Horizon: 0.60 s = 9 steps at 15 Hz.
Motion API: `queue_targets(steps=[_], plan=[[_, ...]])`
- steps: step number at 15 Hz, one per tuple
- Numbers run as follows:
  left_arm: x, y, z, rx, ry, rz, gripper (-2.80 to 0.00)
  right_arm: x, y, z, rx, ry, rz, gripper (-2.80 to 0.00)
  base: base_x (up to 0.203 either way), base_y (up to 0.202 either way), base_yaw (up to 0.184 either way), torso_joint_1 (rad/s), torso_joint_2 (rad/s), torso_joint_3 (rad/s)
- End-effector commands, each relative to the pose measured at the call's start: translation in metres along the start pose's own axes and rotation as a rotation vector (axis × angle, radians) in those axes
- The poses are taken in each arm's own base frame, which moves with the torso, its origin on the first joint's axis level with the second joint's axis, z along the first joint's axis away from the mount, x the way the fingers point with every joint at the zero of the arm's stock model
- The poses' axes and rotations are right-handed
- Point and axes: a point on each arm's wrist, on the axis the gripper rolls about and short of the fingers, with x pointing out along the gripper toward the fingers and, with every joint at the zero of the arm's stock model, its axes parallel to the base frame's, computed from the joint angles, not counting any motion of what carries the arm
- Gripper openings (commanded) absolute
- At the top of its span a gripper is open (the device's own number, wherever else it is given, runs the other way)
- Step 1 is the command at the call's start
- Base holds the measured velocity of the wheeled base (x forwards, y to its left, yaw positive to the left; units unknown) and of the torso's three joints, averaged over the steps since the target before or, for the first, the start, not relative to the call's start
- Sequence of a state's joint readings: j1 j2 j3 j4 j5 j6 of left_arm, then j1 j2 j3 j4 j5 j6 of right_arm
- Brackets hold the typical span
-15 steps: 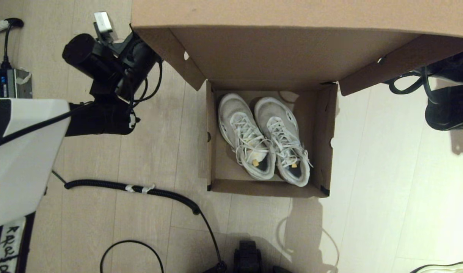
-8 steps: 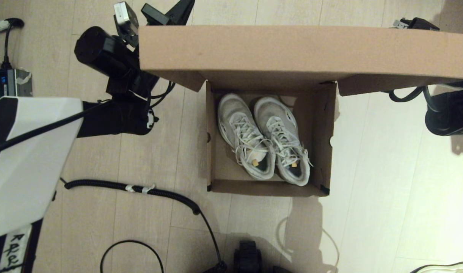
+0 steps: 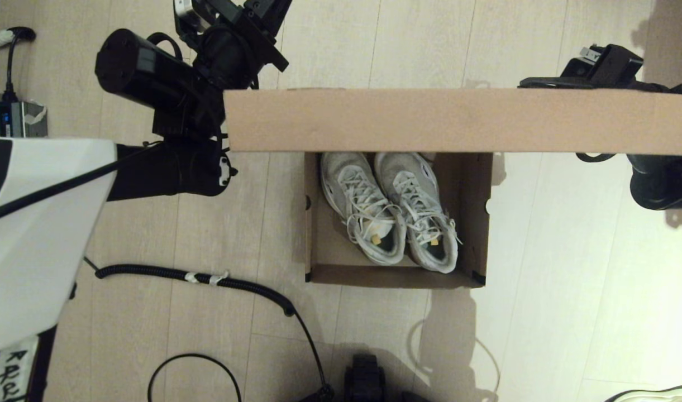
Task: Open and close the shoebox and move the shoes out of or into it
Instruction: Close the shoe box
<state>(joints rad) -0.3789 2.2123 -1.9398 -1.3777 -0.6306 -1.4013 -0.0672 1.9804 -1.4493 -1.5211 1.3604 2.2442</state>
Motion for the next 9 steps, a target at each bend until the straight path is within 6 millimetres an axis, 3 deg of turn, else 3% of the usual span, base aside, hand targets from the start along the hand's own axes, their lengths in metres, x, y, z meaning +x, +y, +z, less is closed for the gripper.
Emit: queue_targets(steps=[1,5,9], plan=[[0.007,-0.005,-0.007,-0.017,0.023,-0.029,-2.80,-0.001,-0.002,-0.003,0.015,0.008,-0.010,-2.80,0.000,0.000,0.000,0.000,0.00,0.000],[0.022,-0.013,-0.035,-0.045,0.046,-0.106,-2.80,-0.003,-0.004,-0.005,-0.001,0.012,-0.022,-2.80,0.000,0.000,0.000,0.000,0.00,0.000],[0.012,-0.012,-0.048,-0.065,0.056,-0.095,-2.80,-0.019,0.003,-0.003,-0.041,-0.032,-0.033,-2.80,0.000,0.000,0.000,0.000,0.00,0.000]])
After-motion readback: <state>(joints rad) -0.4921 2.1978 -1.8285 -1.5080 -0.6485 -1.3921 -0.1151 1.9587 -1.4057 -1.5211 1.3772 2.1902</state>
